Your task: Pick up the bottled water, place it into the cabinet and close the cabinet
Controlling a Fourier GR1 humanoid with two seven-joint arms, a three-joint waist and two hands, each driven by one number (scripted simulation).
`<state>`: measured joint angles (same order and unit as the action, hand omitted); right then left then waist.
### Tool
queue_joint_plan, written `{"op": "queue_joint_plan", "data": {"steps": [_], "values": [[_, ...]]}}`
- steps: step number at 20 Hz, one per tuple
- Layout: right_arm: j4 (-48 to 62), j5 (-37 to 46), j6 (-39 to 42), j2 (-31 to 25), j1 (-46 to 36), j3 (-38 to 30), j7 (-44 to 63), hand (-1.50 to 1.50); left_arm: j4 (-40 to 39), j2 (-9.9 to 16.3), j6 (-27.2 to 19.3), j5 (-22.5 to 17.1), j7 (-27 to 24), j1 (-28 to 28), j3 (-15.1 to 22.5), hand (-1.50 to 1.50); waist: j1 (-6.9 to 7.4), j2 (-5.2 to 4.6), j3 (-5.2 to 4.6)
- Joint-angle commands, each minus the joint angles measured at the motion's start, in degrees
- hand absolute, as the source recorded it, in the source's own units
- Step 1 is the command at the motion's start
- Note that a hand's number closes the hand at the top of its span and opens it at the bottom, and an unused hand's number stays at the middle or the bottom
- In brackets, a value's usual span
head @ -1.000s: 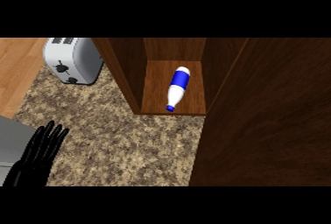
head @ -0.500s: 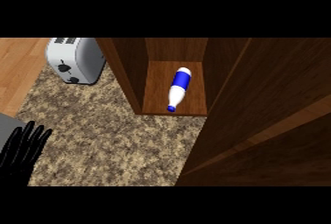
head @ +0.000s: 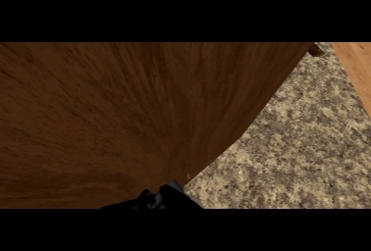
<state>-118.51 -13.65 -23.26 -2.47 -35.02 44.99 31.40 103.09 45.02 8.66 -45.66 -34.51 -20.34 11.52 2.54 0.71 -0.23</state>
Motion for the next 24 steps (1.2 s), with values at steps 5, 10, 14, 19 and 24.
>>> {"op": "queue_joint_plan", "data": {"steps": [5, 10, 14, 19, 24], "values": [[16.8, -11.9, -16.5, 2.4, -21.0, -3.5, -3.1, 1.5, 6.4, 1.4, -1.4, -1.9, 3.2, -2.2, -3.2, -1.5, 1.06, -0.74, 0.15], [24.0, -20.9, -4.6, 2.5, -21.5, -6.0, -10.0, 1.5, 9.8, 3.1, 0.1, -6.0, 6.3, -5.1, -8.1, -1.5, 0.02, -0.87, 0.26], [27.3, -29.2, 8.3, 2.5, -22.6, -6.7, -6.8, 1.5, 5.2, 2.6, 2.9, -4.1, 3.7, -4.6, -8.9, -1.5, 0.18, -1.1, 0.2], [33.9, -31.5, 18.5, 0.8, -20.6, -14.5, -7.4, 1.5, 10.3, -0.5, 1.0, -0.1, 4.0, -10.2, -8.7, -1.5, -1.01, -0.75, 0.25], [42.8, -27.0, 20.9, 2.2, -21.0, -17.8, -13.9, 1.5, 11.9, -2.0, 1.6, -0.7, 6.5, -9.8, -10.2, -1.5, -1.39, -0.77, 0.24]]}}
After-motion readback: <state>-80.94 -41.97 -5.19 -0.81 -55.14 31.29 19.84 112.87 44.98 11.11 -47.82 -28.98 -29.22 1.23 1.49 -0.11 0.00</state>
